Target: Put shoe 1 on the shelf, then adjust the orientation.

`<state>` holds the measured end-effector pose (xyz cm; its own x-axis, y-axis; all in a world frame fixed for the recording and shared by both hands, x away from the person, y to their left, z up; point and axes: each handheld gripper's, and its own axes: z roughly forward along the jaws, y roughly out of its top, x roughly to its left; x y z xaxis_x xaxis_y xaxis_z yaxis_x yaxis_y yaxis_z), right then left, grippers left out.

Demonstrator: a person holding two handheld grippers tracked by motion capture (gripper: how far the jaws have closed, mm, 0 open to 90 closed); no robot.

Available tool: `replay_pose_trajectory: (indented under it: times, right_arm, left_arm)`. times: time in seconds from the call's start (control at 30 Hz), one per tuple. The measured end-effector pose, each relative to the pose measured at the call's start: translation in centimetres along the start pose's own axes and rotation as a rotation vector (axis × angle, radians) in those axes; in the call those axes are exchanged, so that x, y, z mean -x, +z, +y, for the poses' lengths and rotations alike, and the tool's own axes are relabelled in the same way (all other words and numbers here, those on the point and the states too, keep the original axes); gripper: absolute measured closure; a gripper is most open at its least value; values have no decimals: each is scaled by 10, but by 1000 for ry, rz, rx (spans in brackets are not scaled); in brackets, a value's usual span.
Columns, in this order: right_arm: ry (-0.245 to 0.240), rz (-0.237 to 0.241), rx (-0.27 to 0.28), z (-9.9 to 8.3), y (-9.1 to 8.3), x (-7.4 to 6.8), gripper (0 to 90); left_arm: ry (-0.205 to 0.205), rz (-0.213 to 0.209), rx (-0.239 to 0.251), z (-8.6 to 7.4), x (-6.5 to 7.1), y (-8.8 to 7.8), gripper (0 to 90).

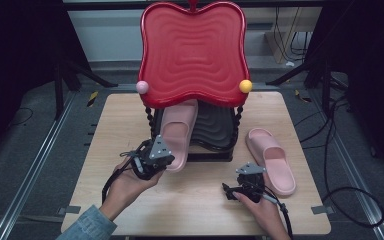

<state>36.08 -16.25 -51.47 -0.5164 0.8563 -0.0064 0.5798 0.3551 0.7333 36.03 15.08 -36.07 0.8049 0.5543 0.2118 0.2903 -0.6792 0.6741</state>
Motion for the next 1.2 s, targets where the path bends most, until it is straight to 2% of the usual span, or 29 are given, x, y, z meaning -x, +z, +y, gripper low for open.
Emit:
replay_pose_trajectory:
  times: [0.2, 0.33, 0.6, 1.0, 1.03, 1.2]
  right_arm:
    - [0, 0, 0, 0, 0, 0, 51]
    - [1, 0, 0, 0, 0, 0, 51]
    - [0, 0, 0, 0, 0, 0, 51]
    - [0, 0, 0, 0, 0, 0, 51]
    - [0, 0, 0, 0, 0, 0, 51]
    - [0, 0, 0, 0, 0, 0, 51]
  left_arm:
    - [24, -21, -23, -9, 3, -7, 900]
    - [24, -36, -43, -18, 3, -6, 900]
    - [55, -61, -76, -27, 11, -3, 900]
    - [88, -102, -124, -33, 24, 21, 900]
    - [89, -106, -132, -33, 23, 27, 900]
    - [80, -107, -147, -32, 18, 35, 900]
